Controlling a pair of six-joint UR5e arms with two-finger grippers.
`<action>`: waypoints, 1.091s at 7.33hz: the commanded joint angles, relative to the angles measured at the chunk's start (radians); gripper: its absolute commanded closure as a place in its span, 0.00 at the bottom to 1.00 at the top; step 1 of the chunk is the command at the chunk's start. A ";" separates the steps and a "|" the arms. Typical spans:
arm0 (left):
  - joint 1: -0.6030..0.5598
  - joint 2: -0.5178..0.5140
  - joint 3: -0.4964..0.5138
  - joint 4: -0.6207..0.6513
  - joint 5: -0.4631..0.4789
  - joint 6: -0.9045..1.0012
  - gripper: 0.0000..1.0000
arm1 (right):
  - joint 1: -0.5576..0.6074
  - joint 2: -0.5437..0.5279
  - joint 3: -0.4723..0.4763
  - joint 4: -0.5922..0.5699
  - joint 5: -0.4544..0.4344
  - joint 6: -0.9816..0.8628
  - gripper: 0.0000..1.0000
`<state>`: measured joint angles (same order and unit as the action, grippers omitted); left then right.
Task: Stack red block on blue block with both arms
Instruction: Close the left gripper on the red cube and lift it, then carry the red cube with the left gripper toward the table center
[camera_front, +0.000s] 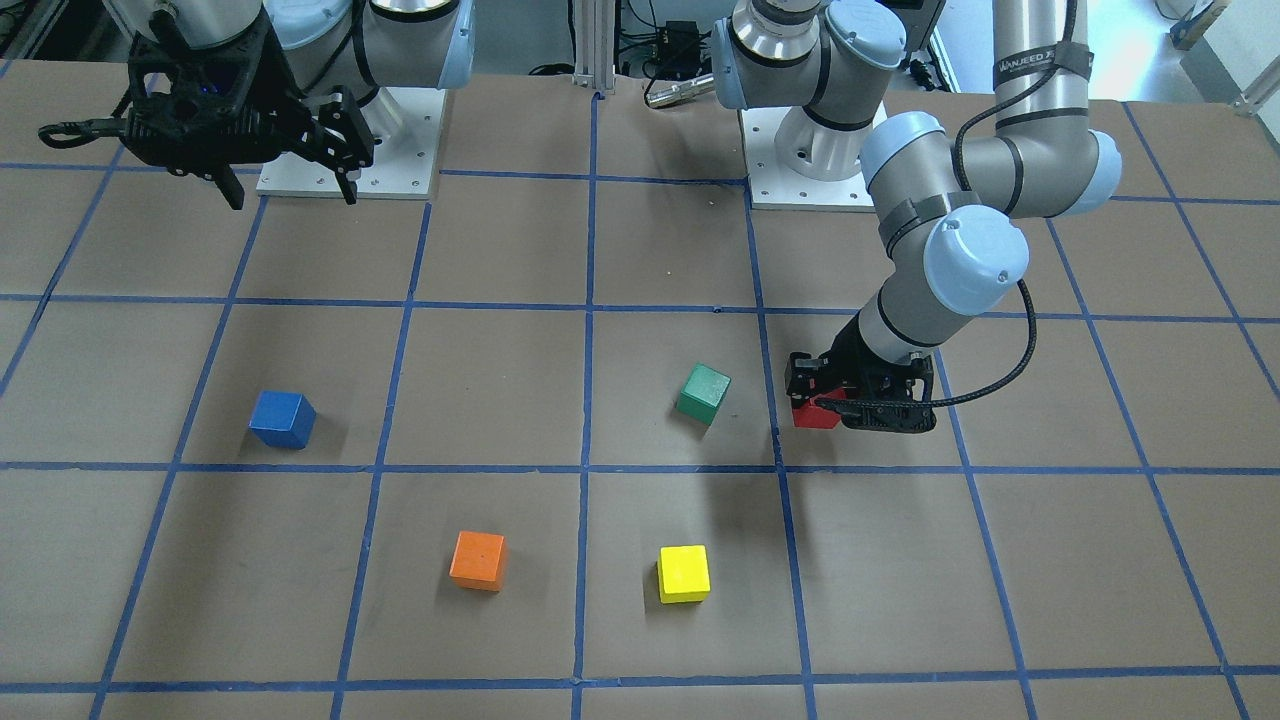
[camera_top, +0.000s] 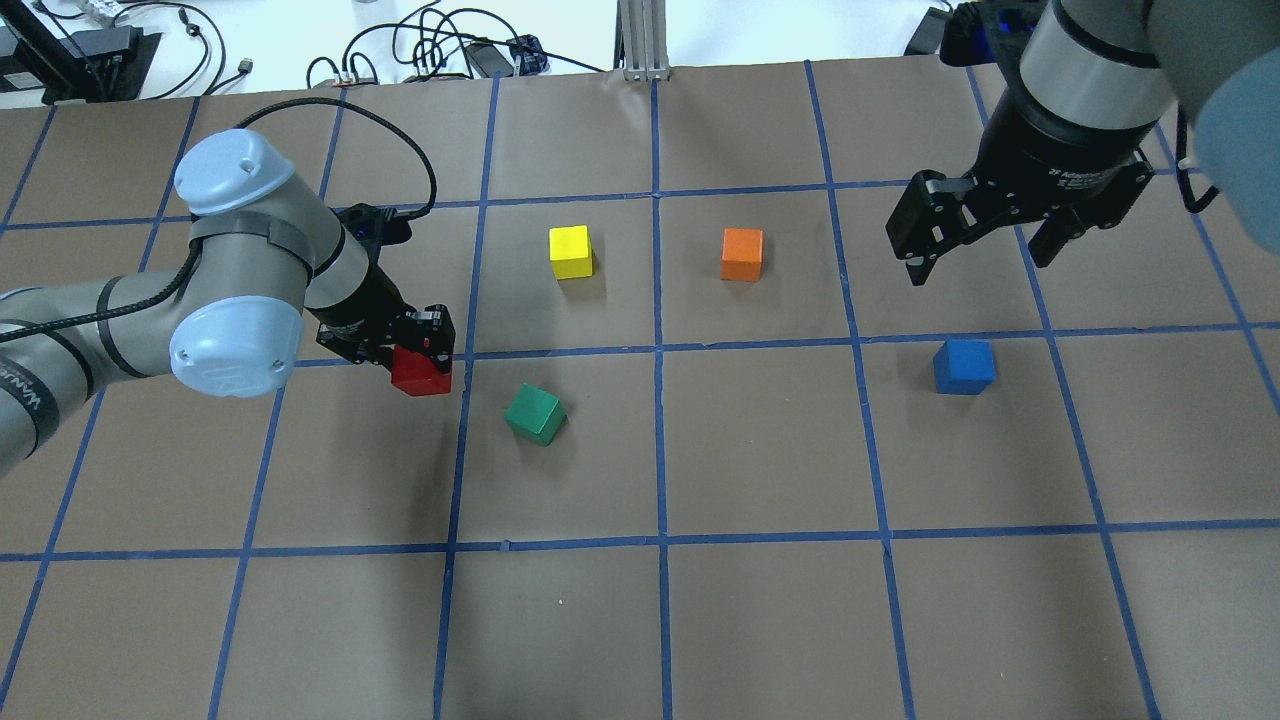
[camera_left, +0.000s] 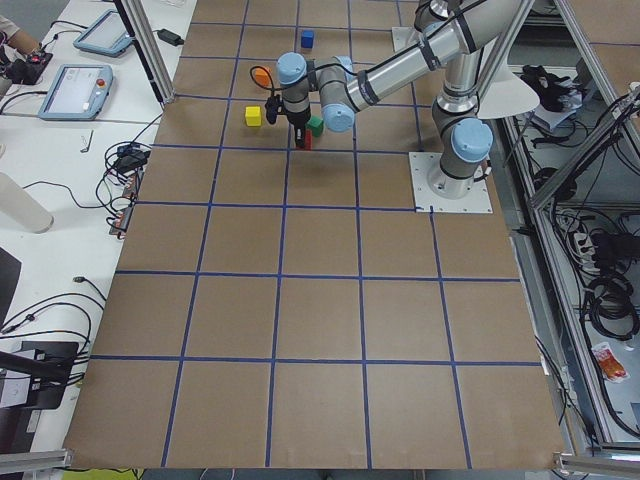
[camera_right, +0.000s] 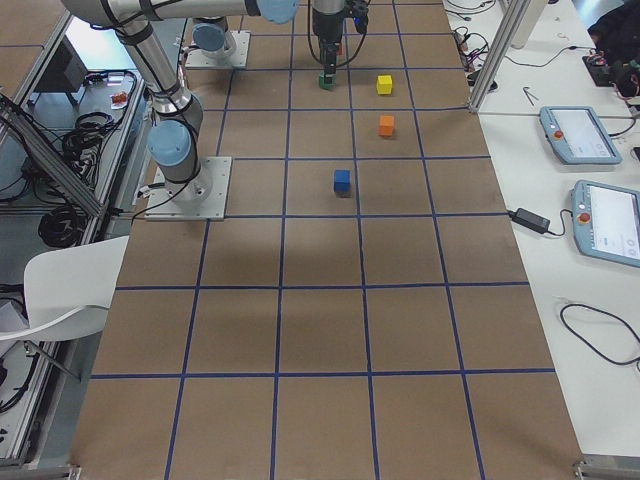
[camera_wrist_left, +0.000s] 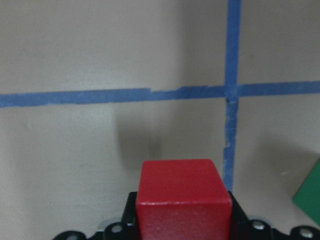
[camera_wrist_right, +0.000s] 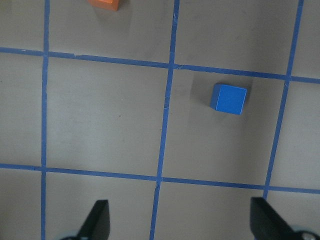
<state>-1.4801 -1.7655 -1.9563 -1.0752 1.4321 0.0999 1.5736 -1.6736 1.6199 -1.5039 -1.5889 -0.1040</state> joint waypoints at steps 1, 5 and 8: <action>-0.119 -0.015 0.077 -0.012 -0.004 -0.094 1.00 | 0.000 0.000 0.002 -0.004 0.000 0.001 0.00; -0.327 -0.173 0.259 0.072 -0.012 -0.380 1.00 | 0.000 0.000 0.002 -0.004 0.004 0.001 0.00; -0.445 -0.336 0.391 0.072 0.045 -0.525 1.00 | 0.000 0.000 0.002 -0.007 0.006 0.000 0.00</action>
<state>-1.8829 -2.0306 -1.6087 -1.0054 1.4428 -0.3812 1.5739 -1.6736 1.6213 -1.5102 -1.5834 -0.1030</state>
